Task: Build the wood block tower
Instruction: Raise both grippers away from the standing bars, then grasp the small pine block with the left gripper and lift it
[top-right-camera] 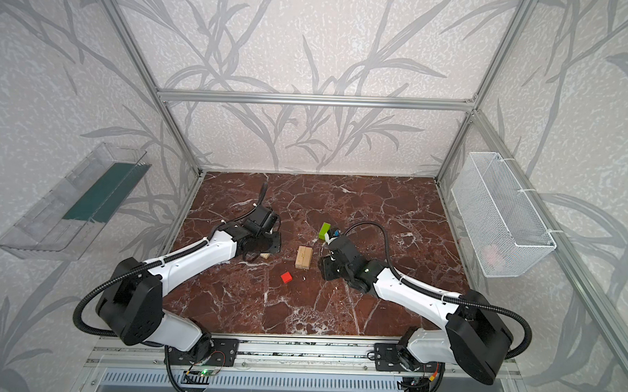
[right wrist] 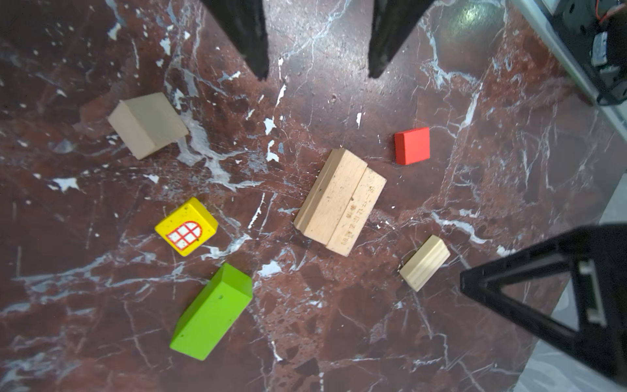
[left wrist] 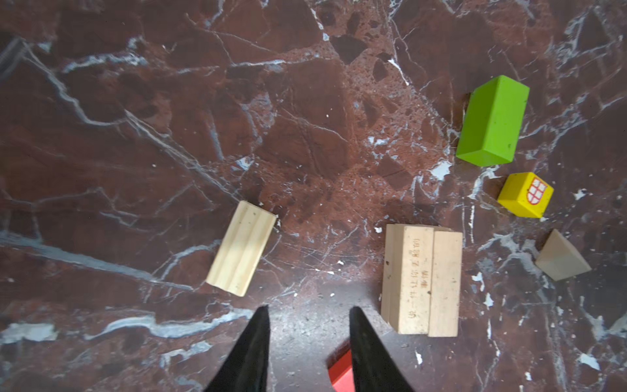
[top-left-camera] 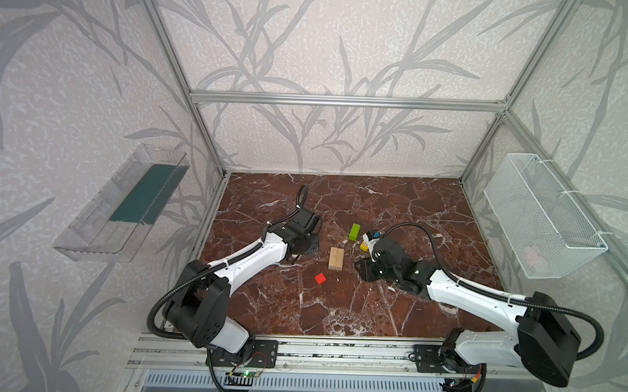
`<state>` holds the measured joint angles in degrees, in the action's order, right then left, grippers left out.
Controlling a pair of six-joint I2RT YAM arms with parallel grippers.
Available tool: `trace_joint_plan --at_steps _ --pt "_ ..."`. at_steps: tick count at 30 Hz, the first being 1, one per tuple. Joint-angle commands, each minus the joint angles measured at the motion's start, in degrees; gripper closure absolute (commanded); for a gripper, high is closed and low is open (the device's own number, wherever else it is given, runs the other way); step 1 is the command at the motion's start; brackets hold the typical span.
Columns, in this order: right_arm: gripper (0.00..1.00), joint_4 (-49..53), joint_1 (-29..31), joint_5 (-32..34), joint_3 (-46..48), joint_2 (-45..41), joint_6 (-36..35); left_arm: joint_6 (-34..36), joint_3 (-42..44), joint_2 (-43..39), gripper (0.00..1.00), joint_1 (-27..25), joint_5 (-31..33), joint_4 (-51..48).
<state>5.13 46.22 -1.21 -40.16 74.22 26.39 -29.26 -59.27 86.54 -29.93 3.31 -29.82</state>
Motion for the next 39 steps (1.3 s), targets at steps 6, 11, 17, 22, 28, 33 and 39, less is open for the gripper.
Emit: trace_joint_plan --at_steps 6,11,17,22,28,33,39 --pt "0.33 -14.7 -0.25 -10.76 4.89 1.75 -14.48 6.36 -6.96 6.16 0.53 4.21 0.37 -10.02" --pt "0.26 -19.65 -0.34 -12.61 7.15 2.19 -17.04 5.36 -8.9 10.02 0.48 6.89 -3.64 -9.6" --pt "0.17 -20.13 -0.34 -9.33 8.36 -1.49 -17.77 5.17 -10.58 13.48 0.45 7.37 -3.56 -10.2" --pt "0.13 -21.62 -0.41 -7.0 10.24 -4.37 -16.78 4.98 -10.08 14.76 0.44 7.38 -4.84 -9.51" --pt "0.1 -22.1 -0.42 -6.26 10.55 -4.54 -16.37 5.01 -10.67 15.98 0.44 7.43 -0.54 -11.59" --pt "0.08 -22.98 -0.43 -6.53 11.07 -4.9 -16.17 5.07 -9.97 16.9 0.44 7.48 -1.4 -10.29" --pt "0.07 -22.96 -0.43 -6.02 10.98 -4.83 -16.32 4.56 -10.73 19.06 0.44 7.44 -3.52 -9.68"
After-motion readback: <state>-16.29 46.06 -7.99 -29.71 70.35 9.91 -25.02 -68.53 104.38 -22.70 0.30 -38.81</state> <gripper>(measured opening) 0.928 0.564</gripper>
